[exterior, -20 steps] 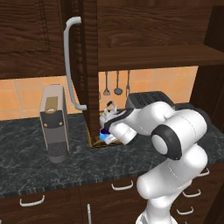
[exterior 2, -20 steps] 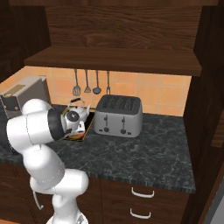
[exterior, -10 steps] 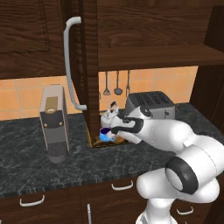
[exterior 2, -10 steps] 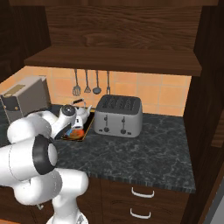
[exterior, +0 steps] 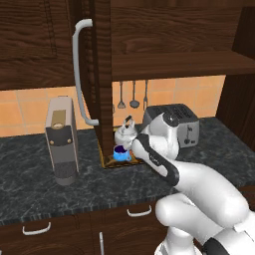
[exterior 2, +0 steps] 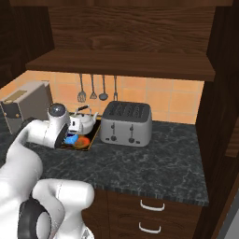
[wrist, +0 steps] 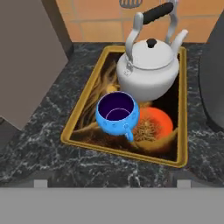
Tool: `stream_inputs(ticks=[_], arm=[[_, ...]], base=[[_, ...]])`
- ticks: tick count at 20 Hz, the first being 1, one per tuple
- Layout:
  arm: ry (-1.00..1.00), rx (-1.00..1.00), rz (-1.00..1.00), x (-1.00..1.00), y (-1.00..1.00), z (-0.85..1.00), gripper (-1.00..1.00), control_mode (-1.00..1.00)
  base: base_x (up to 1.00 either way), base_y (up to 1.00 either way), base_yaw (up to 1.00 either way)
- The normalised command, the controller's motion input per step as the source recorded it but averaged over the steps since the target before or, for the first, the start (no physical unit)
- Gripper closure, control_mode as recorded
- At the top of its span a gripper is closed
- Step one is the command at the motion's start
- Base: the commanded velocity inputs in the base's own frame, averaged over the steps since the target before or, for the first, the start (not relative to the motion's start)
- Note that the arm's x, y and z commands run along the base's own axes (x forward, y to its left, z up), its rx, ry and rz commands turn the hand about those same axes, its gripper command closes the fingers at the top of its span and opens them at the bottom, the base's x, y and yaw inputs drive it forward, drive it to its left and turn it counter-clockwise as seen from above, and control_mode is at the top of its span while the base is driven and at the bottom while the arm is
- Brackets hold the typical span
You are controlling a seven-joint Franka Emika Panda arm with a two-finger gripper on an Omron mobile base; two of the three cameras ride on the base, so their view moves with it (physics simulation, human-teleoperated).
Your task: Pick the kettle from the counter and place it on the tray. Then pick the mug from the cabinet and place it on the tray. Then close the cabinet doors.
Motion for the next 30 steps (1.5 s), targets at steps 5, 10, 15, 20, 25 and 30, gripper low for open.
stream_inputs(ticks=[5, 10, 15, 20, 25, 30], arm=[[0.0, 0.05, -0.33, -0.58, 0.0, 0.52, -1.0, -1.0], [0.0, 0.16, -0.32, -0.62, 0.0, 0.43, -1.0, -1.0], [-0.01, 0.15, -0.2, -0.56, -0.07, 0.38, -1.0, -1.0], [0.0, 0.17, -0.03, -0.49, -0.09, 0.25, -1.0, -1.0], [0.0, 0.18, 0.0, -0.34, -0.06, 0.13, -1.0, -1.0], [0.0, 0.16, 0.0, -0.34, 0.0, 0.17, -1.0, -1.0]], base=[[0.0, 0.0, 0.0], [0.0, 0.0, 0.0], [0.0, 0.0, 0.0], [0.0, 0.0, 0.0], [0.0, 0.0, 0.0], [0.0, 0.0, 0.0]])
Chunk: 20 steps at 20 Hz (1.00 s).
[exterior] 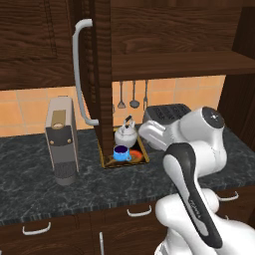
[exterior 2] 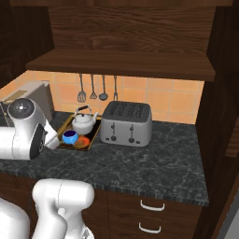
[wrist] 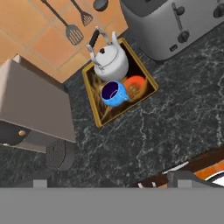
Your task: Pick the kettle from the counter and place it on the tray. Then pick the mug from the cabinet and place it on the tray. Then close the cabinet doors.
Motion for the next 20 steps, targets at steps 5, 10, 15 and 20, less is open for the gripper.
stream_inputs(ticks=[5, 10, 15, 20], arm=[[-0.03, 0.19, 0.0, -0.38, 0.03, 0.23, -1.0, -1.0], [-0.07, 0.23, 0.03, -0.59, 0.15, 0.28, -1.0, -1.0], [0.0, 0.17, 0.0, -0.5, 0.41, 0.21, -1.0, -1.0], [0.0, 0.15, 0.0, -0.48, 0.35, 0.24, -1.0, -1.0]], base=[[0.0, 0.0, 0.0], [0.0, 0.0, 0.0], [0.0, 0.0, 0.0], [0.0, 0.0, 0.0]])
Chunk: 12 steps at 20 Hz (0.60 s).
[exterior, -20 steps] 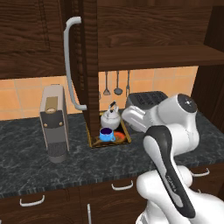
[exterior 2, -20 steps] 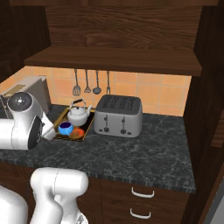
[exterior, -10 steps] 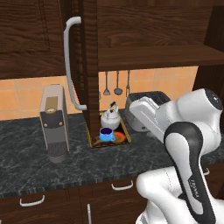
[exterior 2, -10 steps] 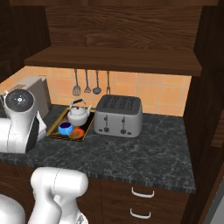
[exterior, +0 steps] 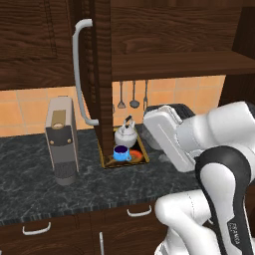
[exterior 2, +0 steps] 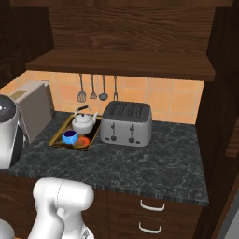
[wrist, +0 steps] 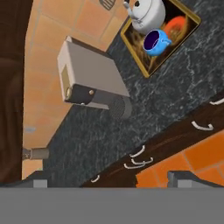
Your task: Pick the kettle from the counter and place it on the tray. Then pick the mug from the cabinet and place it on the tray. Then close the cabinet doors.
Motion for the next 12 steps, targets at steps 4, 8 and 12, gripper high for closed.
stream_inputs(ticks=[4, 8, 12], arm=[[-0.14, 0.06, 0.0, -0.61, 0.33, 0.09, -1.0, -1.0], [-0.24, 0.0, 0.0, -0.32, 0.62, 0.08, -1.0, -1.0], [-0.14, 0.02, 0.0, -0.42, 0.47, 0.16, -1.0, -1.0]], base=[[0.0, 0.0, 0.0], [0.0, 0.0, 0.0], [0.0, 0.0, 0.0]])
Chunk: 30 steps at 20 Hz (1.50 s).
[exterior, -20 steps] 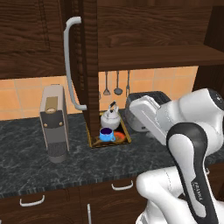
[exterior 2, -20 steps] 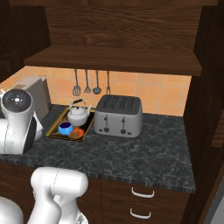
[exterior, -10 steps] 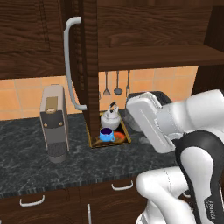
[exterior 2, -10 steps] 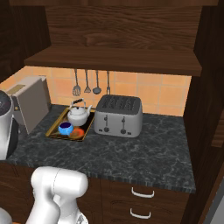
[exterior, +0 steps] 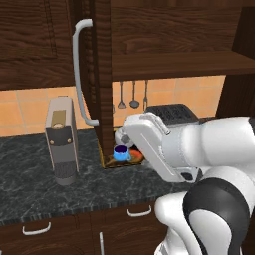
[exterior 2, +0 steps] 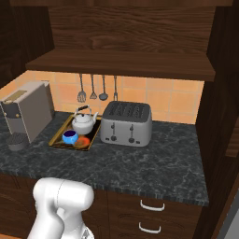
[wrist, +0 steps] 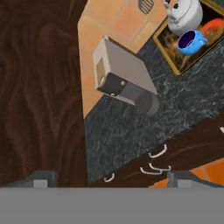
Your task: Pick the kettle from the counter and place it on the tray. Then pick the mug from the cabinet and place it on the tray. Then close the cabinet doors.
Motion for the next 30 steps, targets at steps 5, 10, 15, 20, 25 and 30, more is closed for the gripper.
stream_inputs(ticks=[5, 10, 15, 20, 25, 30], arm=[[-0.01, 0.04, 0.0, -0.29, 0.62, 0.17, -1.0, -1.0], [0.02, 0.12, -0.01, -0.15, 0.57, 0.15, -1.0, -1.0], [0.0, 0.15, 0.0, 0.14, 0.66, 0.23, -1.0, -1.0], [0.0, 0.06, 0.0, 0.55, 0.47, 0.19, -1.0, -1.0], [0.0, 0.0, -0.02, 0.56, 0.04, 0.21, -1.0, -1.0], [0.0, 0.0, -0.17, 0.45, -0.2, 0.18, -1.0, -1.0]], base=[[0.0, 0.0, 0.0], [0.0, 0.0, 0.0], [0.0, 0.0, 0.0], [0.0, 0.0, 0.0], [0.0, 0.0, 0.0], [0.0, 0.0, 0.0]])
